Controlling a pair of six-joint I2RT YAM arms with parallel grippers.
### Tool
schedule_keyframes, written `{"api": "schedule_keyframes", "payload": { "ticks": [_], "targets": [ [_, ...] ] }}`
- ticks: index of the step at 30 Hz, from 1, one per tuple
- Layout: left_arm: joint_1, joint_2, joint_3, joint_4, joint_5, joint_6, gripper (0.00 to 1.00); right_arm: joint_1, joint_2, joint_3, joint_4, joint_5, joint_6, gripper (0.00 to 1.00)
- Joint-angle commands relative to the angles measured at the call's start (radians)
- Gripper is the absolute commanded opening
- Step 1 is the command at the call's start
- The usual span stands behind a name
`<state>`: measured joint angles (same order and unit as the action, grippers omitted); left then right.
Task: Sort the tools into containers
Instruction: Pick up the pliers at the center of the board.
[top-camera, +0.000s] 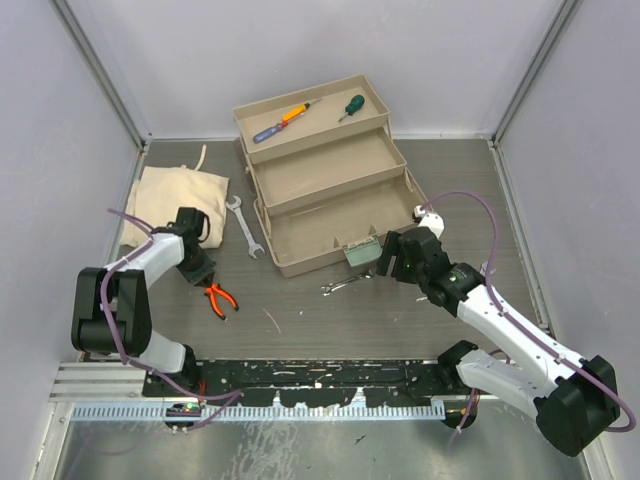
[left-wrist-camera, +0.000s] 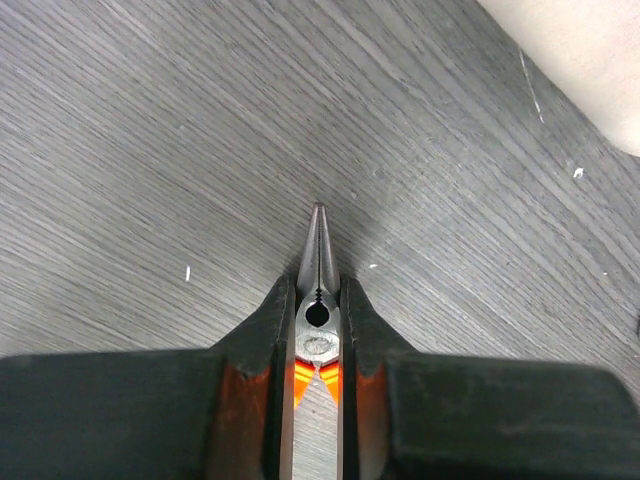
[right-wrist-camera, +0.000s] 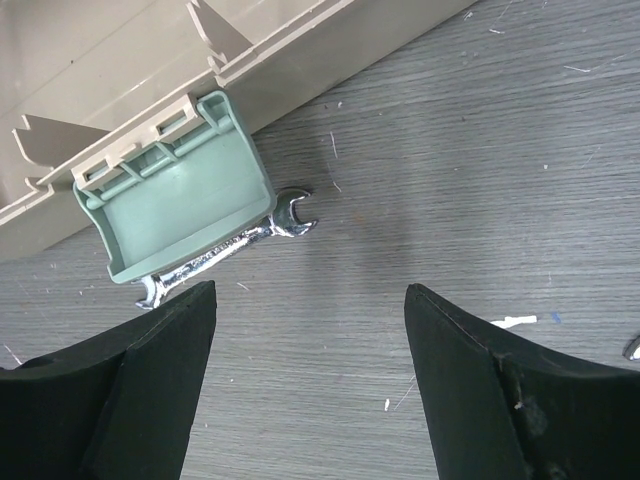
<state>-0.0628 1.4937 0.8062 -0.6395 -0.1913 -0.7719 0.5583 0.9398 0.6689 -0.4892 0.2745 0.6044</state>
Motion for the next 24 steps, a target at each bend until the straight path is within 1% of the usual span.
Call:
{"api": "schedule_keyframes", "payload": {
  "ticks": [1,4,8,15,19,22,24],
  "targets": [
    [0.006,-0.019,-0.022,0.043,0.033,0.006,0.07,-0.001,-0.008,0.008,0.042,0.0,-0.003,0.8],
    [0.006,-0.061,-0.026,0.078,0.069,0.048,0.0,-0.001,-0.018,-0.001,0.042,0.003,0.003,0.8],
    [0.006,-0.162,-0.051,0.169,0.173,0.137,0.0,-0.001,-0.019,-0.006,0.043,0.002,0.006,0.8],
    [0.005,-0.419,-0.092,0.27,0.355,0.292,0.0,-0.001,-0.014,0.003,0.051,-0.008,-0.002,0.8],
    [-0.002,-0.513,-0.115,0.337,0.49,0.282,0.0,-0.001,-0.05,-0.01,0.078,-0.025,-0.017,0.8],
    [-0.022,-0.549,-0.095,0.338,0.539,0.284,0.0,-0.001,-0.093,-0.028,0.106,-0.047,-0.041,0.8],
    [-0.049,-0.568,-0.08,0.338,0.546,0.281,0.0,-0.002,-0.117,-0.044,0.129,-0.066,-0.054,0.8]
  ]
}}
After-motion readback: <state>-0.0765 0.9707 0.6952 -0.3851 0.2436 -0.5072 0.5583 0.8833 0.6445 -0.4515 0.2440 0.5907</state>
